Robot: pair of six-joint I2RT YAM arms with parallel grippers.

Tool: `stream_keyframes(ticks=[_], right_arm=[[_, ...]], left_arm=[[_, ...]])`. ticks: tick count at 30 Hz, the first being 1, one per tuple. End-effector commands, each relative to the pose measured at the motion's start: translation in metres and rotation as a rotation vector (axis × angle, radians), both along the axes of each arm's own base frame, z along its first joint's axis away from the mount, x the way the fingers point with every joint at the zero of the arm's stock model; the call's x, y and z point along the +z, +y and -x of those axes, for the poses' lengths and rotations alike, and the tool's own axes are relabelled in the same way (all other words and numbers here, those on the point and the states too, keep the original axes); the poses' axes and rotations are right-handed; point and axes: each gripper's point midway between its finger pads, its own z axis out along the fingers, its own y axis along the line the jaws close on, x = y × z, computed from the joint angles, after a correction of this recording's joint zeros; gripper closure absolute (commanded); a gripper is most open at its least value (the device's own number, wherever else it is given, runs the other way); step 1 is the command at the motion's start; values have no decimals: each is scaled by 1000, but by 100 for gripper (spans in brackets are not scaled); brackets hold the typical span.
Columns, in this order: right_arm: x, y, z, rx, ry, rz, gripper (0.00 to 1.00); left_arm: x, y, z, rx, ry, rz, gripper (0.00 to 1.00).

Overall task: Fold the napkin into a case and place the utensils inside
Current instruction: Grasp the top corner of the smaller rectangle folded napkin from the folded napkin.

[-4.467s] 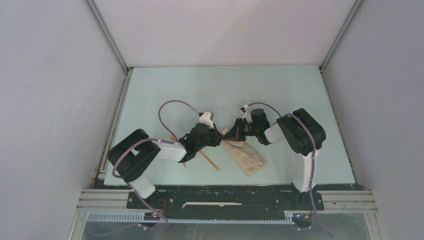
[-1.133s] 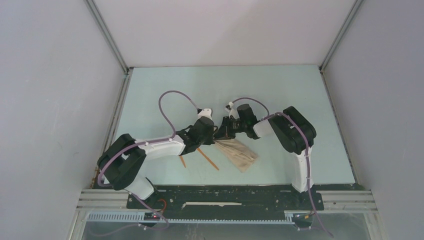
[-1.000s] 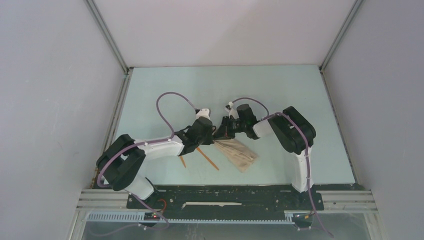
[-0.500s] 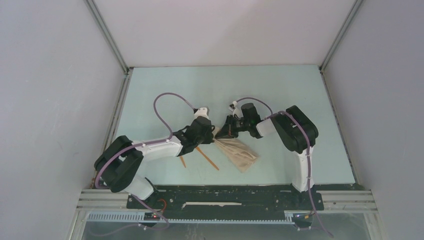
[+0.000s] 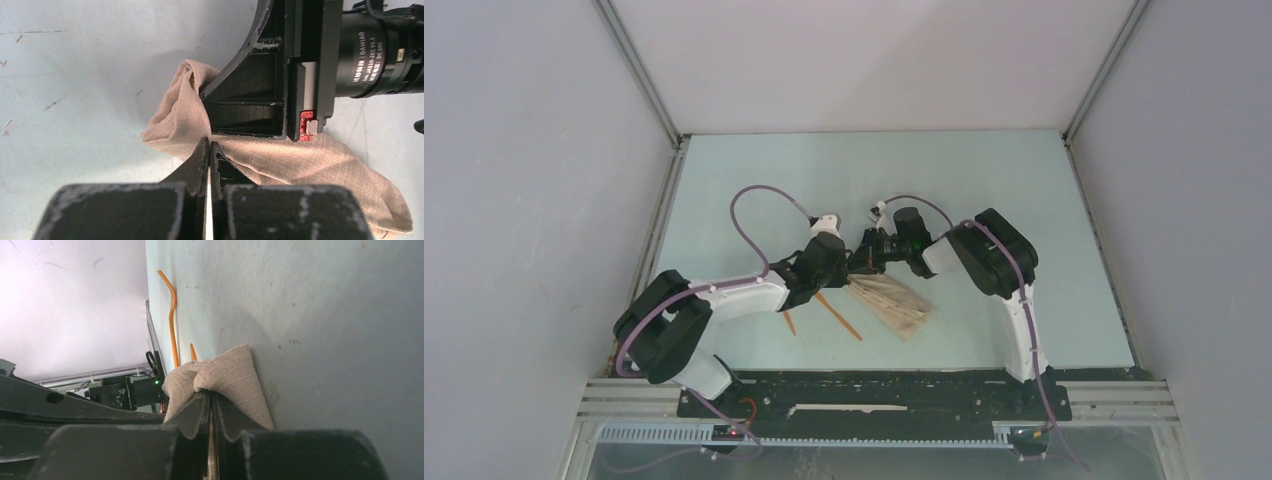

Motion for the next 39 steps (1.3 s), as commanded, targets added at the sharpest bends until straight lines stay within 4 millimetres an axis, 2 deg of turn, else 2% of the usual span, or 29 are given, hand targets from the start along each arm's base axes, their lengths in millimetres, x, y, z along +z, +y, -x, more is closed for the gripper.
stream_keyframes(ticks=[1, 4, 5, 7, 9, 11, 14, 16, 19, 23, 26, 29, 33, 36, 39], right_arm=[[-8, 0, -17, -114, -22, 32, 85], [2, -4, -19, -124, -54, 47, 75], [7, -4, -18, -114, -52, 35, 74], [15, -6, -12, -87, -35, 27, 74], [19, -12, -1, -62, -19, 34, 73], [26, -22, 7, -49, -9, 46, 73], [36, -35, 19, -25, -14, 71, 69], [41, -44, 26, -7, -16, 105, 68], [46, -57, 32, 2, -61, 166, 66], [40, -79, 30, -19, -92, 247, 66], [34, -90, 30, -43, -85, 265, 72], [21, -86, 43, -26, -61, 292, 78], [3, -74, 71, -8, -16, 308, 83], [-5, -69, 89, 14, -21, 362, 83], [-3, -78, 93, 10, -59, 436, 82]], left_arm=[[13, -10, -9, -1, -30, 40, 100], [8, -6, -11, 26, -9, 31, 97], [7, -5, -11, 30, -3, 34, 92], [10, -5, -12, 31, -5, 45, 76], [23, -4, -11, 27, -28, 65, 61], [36, 0, -10, 30, -57, 83, 52], [54, 7, -6, 37, -88, 118, 44], [60, 13, -3, 45, -93, 142, 43], [62, 17, 0, 43, -82, 177, 46], [53, 8, -4, 3, -34, 210, 63], [39, -3, -9, -19, 10, 216, 71], [13, -6, -18, -3, 56, 187, 76], [-19, 6, -34, 50, 73, 114, 82], [-28, 5, -40, 30, 77, 79, 86], [-27, 0, -40, -17, 83, 67, 83]])
